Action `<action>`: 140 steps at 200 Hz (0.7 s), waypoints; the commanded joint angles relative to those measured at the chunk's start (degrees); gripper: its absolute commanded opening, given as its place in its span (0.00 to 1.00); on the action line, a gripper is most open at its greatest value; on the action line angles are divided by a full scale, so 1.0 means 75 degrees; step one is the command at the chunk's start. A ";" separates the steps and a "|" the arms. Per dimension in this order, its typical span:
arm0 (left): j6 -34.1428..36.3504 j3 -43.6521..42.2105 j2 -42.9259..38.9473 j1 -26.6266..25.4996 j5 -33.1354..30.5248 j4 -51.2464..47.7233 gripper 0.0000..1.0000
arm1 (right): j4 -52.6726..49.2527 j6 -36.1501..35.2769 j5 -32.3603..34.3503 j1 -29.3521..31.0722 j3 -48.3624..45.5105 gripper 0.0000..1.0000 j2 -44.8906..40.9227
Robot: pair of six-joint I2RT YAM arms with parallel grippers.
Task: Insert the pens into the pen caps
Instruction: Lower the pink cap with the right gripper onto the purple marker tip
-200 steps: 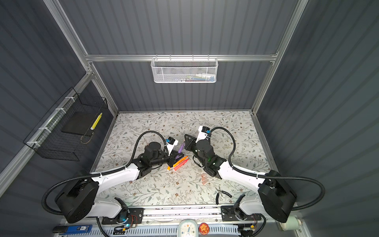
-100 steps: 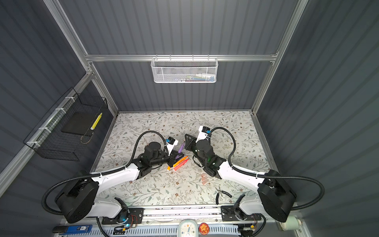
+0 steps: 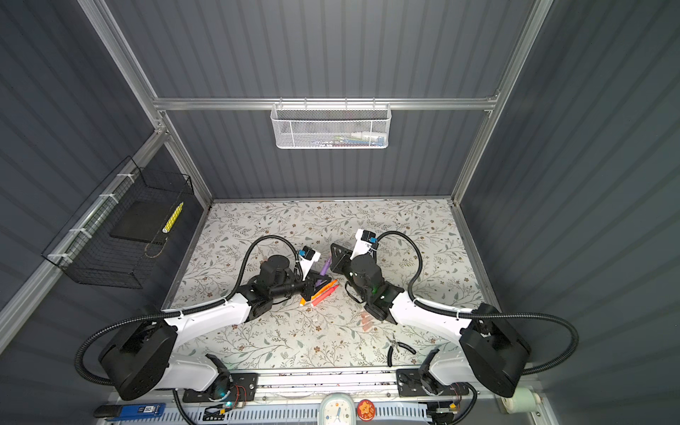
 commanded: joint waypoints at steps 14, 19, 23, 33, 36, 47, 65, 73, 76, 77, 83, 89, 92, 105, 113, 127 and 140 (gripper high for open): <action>-0.0335 -0.0046 -0.0103 0.0006 0.0076 0.0575 0.00 | 0.0787 0.0126 -0.0105 0.0227 -0.0635 0.00 0.0030; -0.0387 -0.0070 -0.0109 0.0013 0.0155 0.0638 0.00 | 0.0915 0.0114 -0.0121 0.0251 -0.0697 0.00 0.0044; -0.0434 -0.0081 -0.0109 0.0033 0.0240 0.0692 0.00 | 0.1019 0.0092 -0.0140 0.0274 -0.0729 0.00 0.0068; -0.0551 -0.0119 -0.0098 0.0085 0.0469 0.0856 0.00 | 0.1209 0.0042 -0.0147 0.0336 -0.0812 0.00 0.0095; -0.0587 -0.0148 -0.0097 0.0105 0.0513 0.0918 0.00 | 0.1255 0.0029 -0.0137 0.0366 -0.0829 0.00 0.0097; -0.0706 -0.0223 -0.0097 0.0175 0.0660 0.1129 0.00 | 0.1334 -0.0038 -0.0081 0.0438 -0.0887 0.00 0.0085; -0.1011 -0.0390 -0.0070 0.0356 0.1080 0.1618 0.00 | 0.1494 -0.0147 -0.0057 0.0558 -0.0966 0.00 0.0086; -0.1165 -0.0480 -0.0051 0.0451 0.1285 0.1900 0.00 | 0.1738 -0.0225 -0.0131 0.0605 -0.1053 0.00 0.0129; -0.1228 -0.0514 -0.0051 0.0494 0.1349 0.2003 0.00 | 0.1874 -0.0251 -0.0163 0.0618 -0.1099 0.00 0.0154; -0.1252 -0.0522 -0.0045 0.0513 0.1371 0.2034 0.00 | 0.1928 -0.0259 -0.0172 0.0625 -0.1111 0.00 0.0160; -0.1383 -0.0570 -0.0021 0.0585 0.1524 0.2227 0.00 | 0.2182 -0.0279 -0.0236 0.0653 -0.1221 0.00 0.0213; -0.1510 -0.0613 0.0012 0.0661 0.1667 0.2427 0.00 | 0.2427 -0.0292 -0.0289 0.0673 -0.1308 0.00 0.0233; -0.1564 -0.0630 0.0026 0.0690 0.1751 0.2521 0.00 | 0.2526 -0.0281 -0.0311 0.0685 -0.1361 0.00 0.0256; -0.1734 -0.0700 0.0089 0.0777 0.1986 0.2864 0.00 | 0.2975 -0.0315 -0.0378 0.0727 -0.1578 0.00 0.0309; -0.1746 -0.0716 0.0099 0.0790 0.2023 0.2915 0.00 | 0.3167 -0.0335 -0.0412 0.0739 -0.1686 0.00 0.0328; -0.1714 -0.0708 0.0095 0.0790 0.2060 0.2933 0.00 | 0.3255 -0.0367 -0.0416 0.0753 -0.1800 0.00 0.0314; -0.1716 -0.0728 0.0064 0.0790 0.2050 0.2955 0.00 | 0.3195 -0.0370 -0.0371 0.0762 -0.1902 0.00 0.0257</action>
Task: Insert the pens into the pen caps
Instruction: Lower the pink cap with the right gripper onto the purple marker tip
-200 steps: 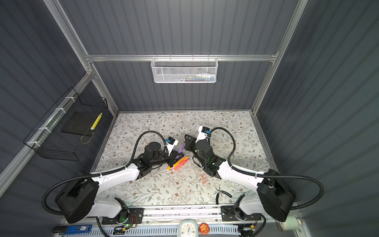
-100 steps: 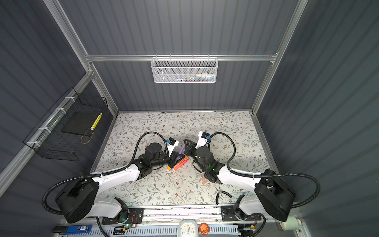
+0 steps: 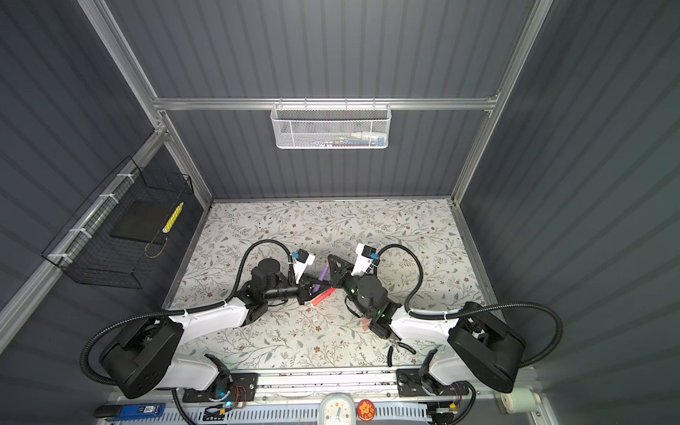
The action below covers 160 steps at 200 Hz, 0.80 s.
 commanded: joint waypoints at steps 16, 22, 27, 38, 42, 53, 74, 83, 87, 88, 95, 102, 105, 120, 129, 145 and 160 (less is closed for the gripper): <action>-0.0353 0.0038 -0.0084 0.0251 -0.0156 0.1097 0.00 | 0.0060 -0.0196 -0.0262 0.0191 -0.0446 0.00 -0.0052; -0.0353 0.0033 -0.0108 0.0251 -0.0168 0.1100 0.00 | 0.0061 -0.0207 -0.0272 0.0191 -0.0486 0.00 -0.0101; -0.0350 0.0026 -0.0125 0.0251 -0.0174 0.1089 0.00 | 0.0052 -0.0235 -0.0267 0.0200 -0.0521 0.01 -0.0132; -0.0329 0.0017 -0.0153 0.0251 -0.0186 0.1082 0.00 | 0.0030 -0.0286 -0.0293 0.0202 -0.0580 0.04 -0.0225; -0.0309 0.0012 -0.0155 0.0251 -0.0196 0.1071 0.00 | 0.0010 -0.0299 -0.0297 0.0213 -0.0593 0.05 -0.0257; -0.0274 0.0007 -0.0176 0.0251 -0.0198 0.1047 0.00 | -0.0064 -0.0367 -0.0300 0.0226 -0.0629 0.10 -0.0371; -0.0182 0.0017 -0.0208 0.0244 -0.0220 0.0963 0.00 | -0.0343 -0.0460 -0.0217 0.0238 -0.0694 0.17 -0.0654; -0.0122 0.0003 -0.0238 0.0240 -0.0282 0.0926 0.00 | -0.0447 -0.0485 -0.0181 0.0250 -0.0741 0.23 -0.0782; -0.0090 -0.0007 -0.0260 0.0239 -0.0316 0.0905 0.00 | -0.0480 -0.0508 -0.0163 0.0249 -0.0764 0.26 -0.0850; -0.0080 -0.0002 -0.0260 0.0239 -0.0322 0.0897 0.00 | -0.0485 -0.0516 -0.0165 0.0249 -0.0767 0.26 -0.0864; -0.0040 -0.0010 -0.0303 0.0236 -0.0374 0.0861 0.00 | -0.0552 -0.0551 -0.0162 0.0250 -0.0799 0.30 -0.0966; 0.0011 -0.0040 -0.0355 0.0227 -0.0446 0.0834 0.00 | -0.0642 -0.0569 -0.0133 0.0249 -0.0823 0.34 -0.1084; 0.0027 -0.0054 -0.0381 0.0227 -0.0484 0.0815 0.00 | -0.0683 -0.0570 -0.0130 0.0249 -0.0837 0.35 -0.1135; 0.0205 -0.0102 -0.0542 0.0192 -0.0722 0.0676 0.00 | -0.0844 -0.0637 -0.0104 0.0261 -0.0907 0.44 -0.1396; 0.0323 -0.0129 -0.0638 0.0156 -0.0874 0.0563 0.00 | -0.0952 -0.0674 -0.0067 0.0276 -0.0952 0.47 -0.1561; 0.0702 -0.0087 -0.0832 -0.0039 -0.1329 0.0131 0.00 | -0.1175 -0.0738 0.0027 0.0273 -0.0996 0.50 -0.1848; 0.1166 -0.0013 -0.1011 -0.0340 -0.1973 -0.0383 0.00 | -0.1544 -0.0808 0.0038 0.0273 -0.0922 0.53 -0.2363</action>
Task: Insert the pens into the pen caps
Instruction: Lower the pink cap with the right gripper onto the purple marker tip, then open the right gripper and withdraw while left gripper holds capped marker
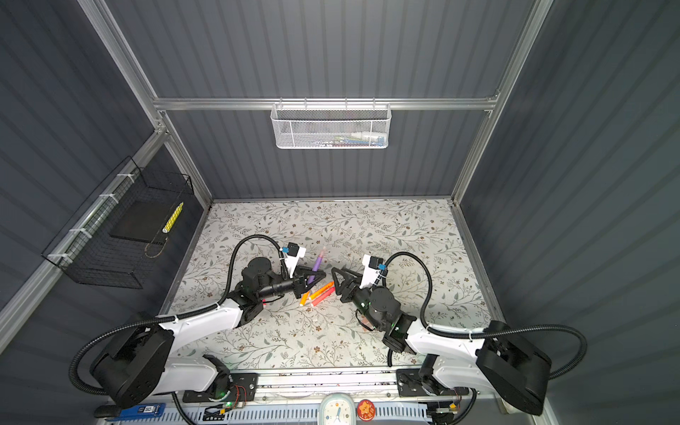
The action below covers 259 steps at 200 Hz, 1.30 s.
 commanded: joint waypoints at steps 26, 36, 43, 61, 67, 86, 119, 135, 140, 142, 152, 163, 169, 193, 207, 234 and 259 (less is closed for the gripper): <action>0.1342 0.0192 -0.0458 -0.0754 -0.2072 -0.1260 0.00 | -0.2395 -0.0194 0.0308 0.0019 0.0689 0.58 -0.1446; 0.1482 0.0218 -0.0502 -0.0885 -0.2314 -0.1376 0.00 | -0.3023 -0.0158 0.0406 -0.0001 0.0915 0.63 -0.1737; 0.1578 0.0230 -0.0537 -0.0995 -0.2518 -0.1450 0.00 | -0.3422 -0.0124 0.0443 -0.0034 0.1046 0.65 -0.1933; 0.1807 0.0286 -0.0564 -0.1256 -0.2889 -0.1636 0.00 | -0.4447 0.0151 0.0484 -0.0225 0.1319 0.71 -0.2396; 0.1844 0.0311 -0.0546 -0.1291 -0.2919 -0.1694 0.00 | -0.4829 0.0266 0.0455 -0.0343 0.1428 0.73 -0.2519; 0.1836 0.0325 -0.0462 -0.1328 -0.2934 -0.1700 0.00 | -0.6586 0.0773 0.0418 -0.0845 0.2077 0.78 -0.2818; 0.1631 0.0459 -0.0235 -0.1372 -0.2775 -0.1644 0.00 | -0.7069 0.0189 0.0047 -0.1549 0.2550 0.76 -0.2728; 0.1534 0.0642 0.0051 -0.1371 -0.2780 -0.1797 0.00 | -0.6559 0.0001 -0.0749 -0.1980 0.2568 0.71 -0.2262; 0.1525 0.0707 0.0125 -0.1378 -0.2742 -0.1840 0.00 | -0.6595 0.0230 -0.1042 -0.2123 0.2593 0.71 -0.2097; 0.1505 0.0731 0.0151 -0.1374 -0.2713 -0.1853 0.00 | -0.6585 0.0305 -0.1185 -0.2183 0.2586 0.71 -0.2028; 0.1486 0.0798 0.0261 -0.1384 -0.2661 -0.1891 0.00 | -0.5945 0.0481 -0.1939 -0.2418 0.2299 0.69 -0.1717; 0.1459 0.0844 0.0332 -0.1394 -0.2677 -0.1903 0.00 | -0.5344 0.0627 -0.2615 -0.2630 0.1994 0.71 -0.1460; 0.1437 0.0889 0.0366 -0.1396 -0.2656 -0.1941 0.00 | -0.5222 0.0629 -0.2880 -0.2736 0.1991 0.71 -0.1345; 0.1437 0.0989 0.0543 -0.1437 -0.2595 -0.1974 0.00 | -0.5146 0.0495 -0.3589 -0.2834 0.2267 0.70 -0.0992; 0.1437 0.1122 0.0708 -0.1471 -0.2554 -0.2074 0.00 | -0.4995 0.0515 -0.3897 -0.2827 0.2334 0.70 -0.0825; 0.1498 0.1261 0.0841 -0.1602 -0.2569 -0.2201 0.00 | -0.4840 0.0573 -0.4088 -0.2821 0.2353 0.70 -0.0550; 0.1529 0.1273 0.0839 -0.1648 -0.2618 -0.2234 0.00 | -0.4718 0.0677 -0.4363 -0.2808 0.2461 0.68 -0.0290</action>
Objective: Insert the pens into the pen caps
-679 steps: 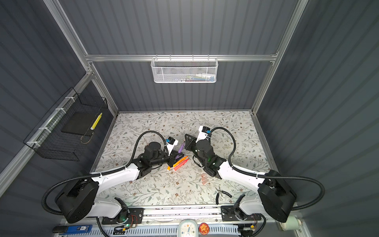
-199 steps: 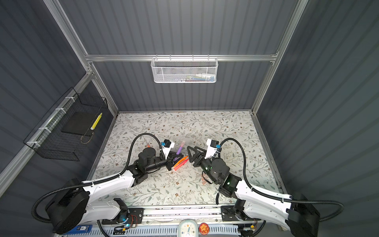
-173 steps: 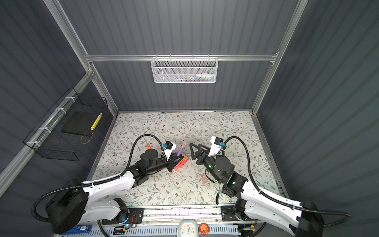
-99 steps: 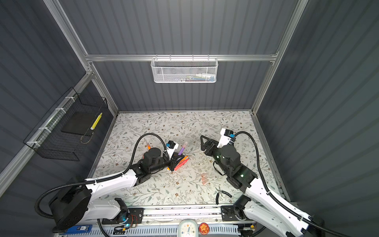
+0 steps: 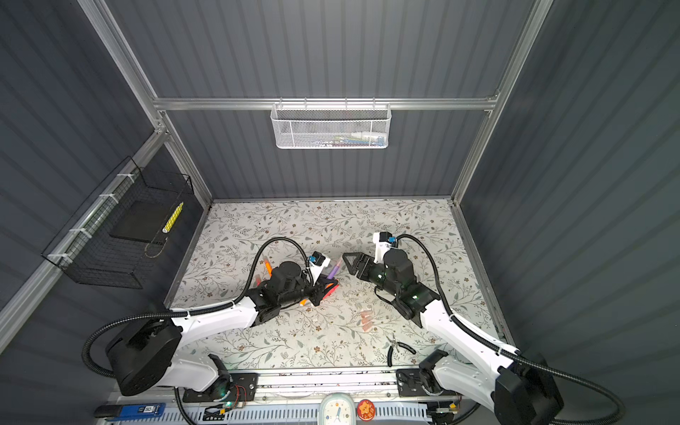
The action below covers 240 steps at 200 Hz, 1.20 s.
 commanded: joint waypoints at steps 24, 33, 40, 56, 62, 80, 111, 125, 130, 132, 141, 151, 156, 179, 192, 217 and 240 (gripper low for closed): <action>0.0044 0.0271 0.0063 -0.0137 0.0026 -0.0169 0.00 | 0.0451 0.0159 -0.0631 0.0047 0.0326 0.66 0.0305; 0.0068 0.0336 0.0129 -0.0164 0.0013 -0.0239 0.00 | 0.0445 0.0145 -0.0627 0.0068 0.0376 0.65 0.0507; 0.0084 0.0378 0.0182 -0.0190 0.0008 -0.0269 0.00 | 0.0395 0.0113 -0.0612 0.0109 0.0434 0.64 0.0571; 0.0119 0.0432 0.0260 -0.0255 0.0013 -0.0295 0.00 | 0.0277 0.0042 -0.0531 0.0165 0.0548 0.62 0.0679; 0.0113 0.0444 0.0265 -0.0263 0.0013 -0.0307 0.00 | 0.0230 0.0021 -0.0489 0.0190 0.0572 0.62 0.0715; 0.0132 0.0453 0.0289 -0.0317 0.0014 -0.0307 0.00 | 0.0138 -0.0030 -0.0340 0.0212 0.0615 0.60 0.0809; 0.0179 0.0504 0.0348 -0.0364 -0.0062 -0.0354 0.00 | 0.0058 -0.0123 -0.0191 0.0241 0.0641 0.54 0.0821; 0.0183 0.0526 0.0387 -0.0361 -0.0091 -0.0382 0.00 | 0.0023 -0.0160 -0.0121 0.0274 0.0638 0.50 0.0766; 0.0180 0.0534 0.0395 -0.0364 -0.0081 -0.0383 0.00 | 0.0023 -0.0179 -0.0098 0.0291 0.0628 0.48 0.0760; 0.0179 0.0531 0.0399 -0.0364 -0.0071 -0.0382 0.00 | 0.0023 -0.0180 -0.0087 0.0298 0.0625 0.47 0.0753; 0.0170 0.0537 0.0423 -0.0363 -0.0060 -0.0387 0.00 | 0.0023 -0.0206 -0.0050 0.0349 0.0640 0.42 0.0728; 0.0166 0.0548 0.0428 -0.0364 -0.0069 -0.0381 0.00 | 0.0011 -0.0241 -0.0004 0.0424 0.0654 0.36 0.0749; 0.0161 0.0542 0.0425 -0.0364 -0.0081 -0.0380 0.00 | 0.0011 -0.0270 0.0029 0.0457 0.0658 0.33 0.0752; 0.0117 0.0518 0.0393 -0.0364 -0.0118 -0.0349 0.00 | -0.0123 -0.0426 0.0309 0.0676 0.0732 0.16 0.0796; 0.0085 0.0478 0.0362 -0.0364 -0.0116 -0.0306 0.00 | -0.0153 -0.0505 0.0462 0.0791 0.0749 0.07 0.0842; -0.0118 0.0429 0.0312 -0.0357 -0.0149 -0.0156 0.00 | -0.0176 -0.0649 0.0690 0.1121 0.0815 0.00 0.0979; -0.0326 0.0312 0.0089 -0.0351 -0.0860 0.0075 0.00 | -0.0116 -0.0789 0.1089 0.1620 0.0786 0.00 0.1061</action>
